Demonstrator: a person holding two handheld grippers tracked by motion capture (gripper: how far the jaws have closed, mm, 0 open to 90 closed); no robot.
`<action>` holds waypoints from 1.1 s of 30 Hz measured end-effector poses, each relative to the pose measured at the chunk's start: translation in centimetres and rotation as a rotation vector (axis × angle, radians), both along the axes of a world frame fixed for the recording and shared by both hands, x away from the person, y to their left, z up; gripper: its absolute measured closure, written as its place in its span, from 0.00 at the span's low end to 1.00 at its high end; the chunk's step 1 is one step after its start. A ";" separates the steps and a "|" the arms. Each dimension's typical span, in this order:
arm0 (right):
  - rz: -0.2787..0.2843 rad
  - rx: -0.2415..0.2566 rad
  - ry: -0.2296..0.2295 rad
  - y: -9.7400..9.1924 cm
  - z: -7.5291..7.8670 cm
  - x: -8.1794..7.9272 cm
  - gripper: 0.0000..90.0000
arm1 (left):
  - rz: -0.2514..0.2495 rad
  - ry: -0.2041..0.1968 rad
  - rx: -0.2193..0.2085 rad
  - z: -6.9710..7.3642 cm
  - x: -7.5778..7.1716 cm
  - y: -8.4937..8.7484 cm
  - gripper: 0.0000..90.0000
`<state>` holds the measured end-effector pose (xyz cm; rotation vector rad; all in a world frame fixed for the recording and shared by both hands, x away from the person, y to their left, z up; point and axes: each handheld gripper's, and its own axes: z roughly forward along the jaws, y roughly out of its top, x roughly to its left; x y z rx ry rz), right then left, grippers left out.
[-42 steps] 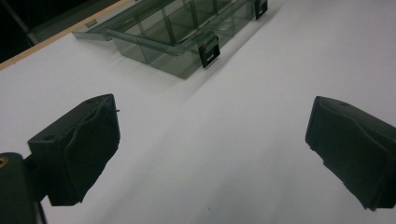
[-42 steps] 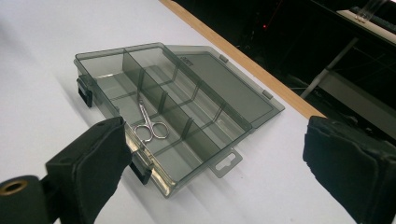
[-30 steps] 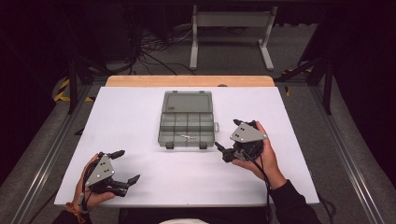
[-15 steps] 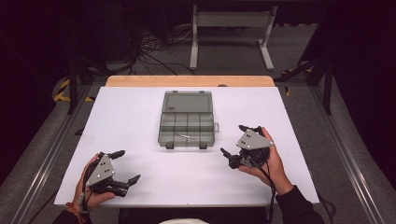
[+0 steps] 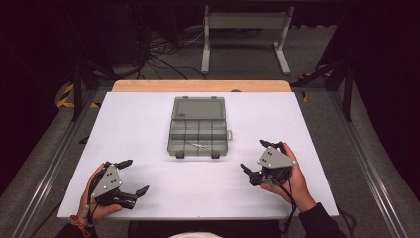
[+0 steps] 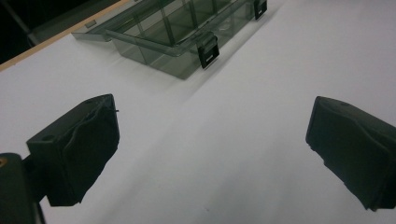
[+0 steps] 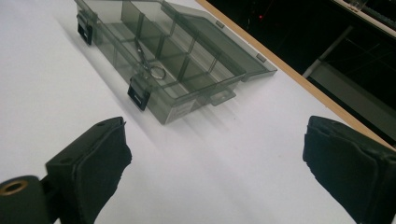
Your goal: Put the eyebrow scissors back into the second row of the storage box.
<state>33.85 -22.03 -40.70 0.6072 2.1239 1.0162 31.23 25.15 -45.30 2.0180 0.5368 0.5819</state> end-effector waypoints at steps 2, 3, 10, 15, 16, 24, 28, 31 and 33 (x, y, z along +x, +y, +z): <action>-0.001 -0.004 0.003 -0.2 -0.5 -0.2 0.08 | -0.001 0.001 -0.001 0.0 0.0 0.0 0.04; 0.004 -0.007 0.000 -0.4 -0.8 -0.4 0.08 | -0.003 0.003 -0.003 0.0 0.0 0.0 0.04; -0.003 0.026 -0.007 -2.1 -2.5 -1.5 0.09 | -0.006 -0.013 0.007 0.0 0.1 -0.2 0.04; -0.042 0.015 0.016 -3.7 -3.4 -2.0 0.09 | -0.008 -0.013 0.005 0.1 0.3 -0.4 0.04; -0.050 0.024 0.016 -4.1 -3.4 -2.2 0.09 | -0.005 -0.013 0.006 0.1 0.4 -0.4 0.04; -0.118 0.063 0.016 -6.7 -4.3 -3.3 0.09 | 0.005 -0.023 0.017 0.2 0.4 -0.7 0.04; -0.119 0.076 0.009 -6.7 -4.2 -3.5 0.09 | 0.011 -0.021 0.018 0.2 0.4 -0.7 0.04; -0.110 0.076 0.012 -6.4 -4.3 -3.5 0.09 | 0.008 -0.020 0.031 0.1 0.4 -0.8 0.04; -0.102 0.072 0.012 -6.3 -4.4 -3.4 0.09 | 0.006 -0.024 0.037 0.1 0.4 -0.9 0.04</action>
